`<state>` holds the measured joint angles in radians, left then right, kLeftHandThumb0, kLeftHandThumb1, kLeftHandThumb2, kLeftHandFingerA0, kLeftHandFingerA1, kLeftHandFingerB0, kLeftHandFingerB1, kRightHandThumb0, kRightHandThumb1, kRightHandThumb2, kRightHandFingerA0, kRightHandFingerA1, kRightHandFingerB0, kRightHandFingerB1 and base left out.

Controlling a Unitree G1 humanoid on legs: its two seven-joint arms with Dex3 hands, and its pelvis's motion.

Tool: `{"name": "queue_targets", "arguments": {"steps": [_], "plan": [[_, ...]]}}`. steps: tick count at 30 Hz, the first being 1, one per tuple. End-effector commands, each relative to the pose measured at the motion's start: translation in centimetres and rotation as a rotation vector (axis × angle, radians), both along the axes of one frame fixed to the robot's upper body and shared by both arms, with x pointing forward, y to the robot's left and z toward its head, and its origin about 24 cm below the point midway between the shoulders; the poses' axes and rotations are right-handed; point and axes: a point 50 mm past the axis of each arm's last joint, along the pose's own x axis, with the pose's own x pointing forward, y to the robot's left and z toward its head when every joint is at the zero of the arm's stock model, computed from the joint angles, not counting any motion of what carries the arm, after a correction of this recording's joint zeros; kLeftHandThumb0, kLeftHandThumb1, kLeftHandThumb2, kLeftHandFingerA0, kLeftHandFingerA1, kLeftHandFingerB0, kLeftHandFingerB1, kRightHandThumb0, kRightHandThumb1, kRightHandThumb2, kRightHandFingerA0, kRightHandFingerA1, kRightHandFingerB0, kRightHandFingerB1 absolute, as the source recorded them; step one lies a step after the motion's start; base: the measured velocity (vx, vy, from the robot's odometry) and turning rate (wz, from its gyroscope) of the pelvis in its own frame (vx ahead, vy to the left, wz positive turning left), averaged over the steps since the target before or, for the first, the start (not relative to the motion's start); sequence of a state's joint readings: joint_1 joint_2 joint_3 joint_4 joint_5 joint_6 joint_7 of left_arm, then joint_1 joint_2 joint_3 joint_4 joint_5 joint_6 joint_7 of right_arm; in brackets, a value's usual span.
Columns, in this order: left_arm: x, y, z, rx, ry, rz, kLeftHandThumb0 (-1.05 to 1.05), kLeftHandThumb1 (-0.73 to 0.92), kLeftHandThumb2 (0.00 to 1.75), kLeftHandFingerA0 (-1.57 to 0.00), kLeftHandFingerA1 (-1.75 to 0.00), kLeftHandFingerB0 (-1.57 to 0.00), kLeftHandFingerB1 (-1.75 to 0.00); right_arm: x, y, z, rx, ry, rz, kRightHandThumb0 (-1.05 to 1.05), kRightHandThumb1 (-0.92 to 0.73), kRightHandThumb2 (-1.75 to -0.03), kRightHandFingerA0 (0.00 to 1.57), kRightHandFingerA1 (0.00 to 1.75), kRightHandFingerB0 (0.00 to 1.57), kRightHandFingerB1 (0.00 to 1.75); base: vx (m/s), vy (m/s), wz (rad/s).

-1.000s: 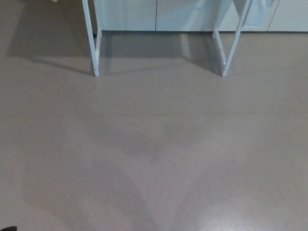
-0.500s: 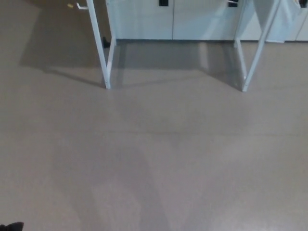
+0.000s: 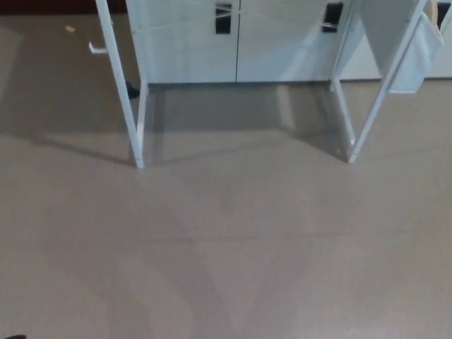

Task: The robot walk towards a table in front and pick up a black pencil case on the left hand side and put the pencil case into a small container on the right hand side

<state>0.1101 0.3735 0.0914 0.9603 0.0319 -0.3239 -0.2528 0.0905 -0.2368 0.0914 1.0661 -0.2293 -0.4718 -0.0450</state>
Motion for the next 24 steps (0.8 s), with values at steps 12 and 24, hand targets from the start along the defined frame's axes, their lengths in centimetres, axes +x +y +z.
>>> {"name": "queue_targets", "arguments": {"steps": [12, 24], "plan": [[-1.2, 0.0, -0.6, 0.010, 0.036, -0.011, -0.18, 0.56, 0.59, -0.23, -0.35, -0.18, -0.32, -1.3, -0.7, -0.4, -0.014, 0.040, -0.018, -0.36, -0.60, -0.58, 0.47, 0.36, 0.39, 0.35, 0.40, -0.045, 0.13], [-0.5, -0.2, -0.4, 0.006, 0.020, -0.022, -0.20, 0.56, 0.59, -0.23, -0.35, -0.19, -0.32, -1.0, -0.8, -0.1, -0.020, 0.022, -0.026, -0.37, -0.59, -0.58, 0.50, 0.37, 0.40, 0.35, 0.44, 0.032, -0.19]]}}
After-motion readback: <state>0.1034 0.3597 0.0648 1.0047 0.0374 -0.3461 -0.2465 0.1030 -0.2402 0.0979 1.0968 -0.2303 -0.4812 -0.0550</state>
